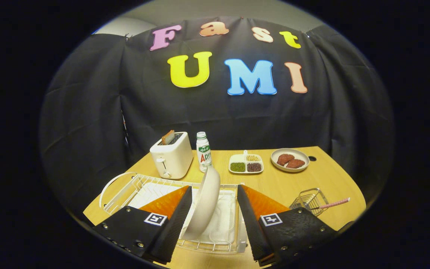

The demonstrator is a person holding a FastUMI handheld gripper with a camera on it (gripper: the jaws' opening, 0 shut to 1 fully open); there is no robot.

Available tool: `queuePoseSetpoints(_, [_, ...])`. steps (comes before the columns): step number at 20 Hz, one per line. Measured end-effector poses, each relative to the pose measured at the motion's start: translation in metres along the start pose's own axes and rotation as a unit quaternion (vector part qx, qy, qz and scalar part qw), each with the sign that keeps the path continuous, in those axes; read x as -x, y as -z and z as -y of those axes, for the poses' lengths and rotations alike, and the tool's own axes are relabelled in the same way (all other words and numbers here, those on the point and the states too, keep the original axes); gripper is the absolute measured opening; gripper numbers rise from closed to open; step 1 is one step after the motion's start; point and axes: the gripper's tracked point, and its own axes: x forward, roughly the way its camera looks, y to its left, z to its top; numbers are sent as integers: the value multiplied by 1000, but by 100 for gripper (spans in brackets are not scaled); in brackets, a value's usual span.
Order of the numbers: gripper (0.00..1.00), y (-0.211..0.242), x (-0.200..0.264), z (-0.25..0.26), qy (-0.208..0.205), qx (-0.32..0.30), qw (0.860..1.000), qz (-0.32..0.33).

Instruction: Take the plate from the dish rack, then take the spoon from the basket and place it into the plate.

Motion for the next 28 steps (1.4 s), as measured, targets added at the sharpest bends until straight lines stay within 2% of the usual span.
queuePoseSetpoints(5, [72,31,-30,0,50,-26,996,-72])
queuePoseSetpoints(7, [65,35,-36,-3,62,-33,993,-91])
queuePoseSetpoints(8, [65,39,-39,-5,68,-35,992,-102])
queuePoseSetpoints(10, [38,39,-37,-2,95,-25,988,-118])
queuePoseSetpoints(12, [31,41,-37,0,128,-11,983,-134])
queuePoseSetpoints(13, [31,39,-36,3,147,0,979,-140])
queuePoseSetpoints(14, [26,39,-37,0,155,6,977,-143])
queuePoseSetpoints(16, [25,29,-32,-5,172,27,974,-143])
queuePoseSetpoints(20, [25,-7,-21,-14,221,112,961,-120])
queuePoseSetpoints(23, [25,-24,-6,-27,226,143,958,-106])
queuePoseSetpoints(28, [25,-31,40,-45,214,143,962,-89])
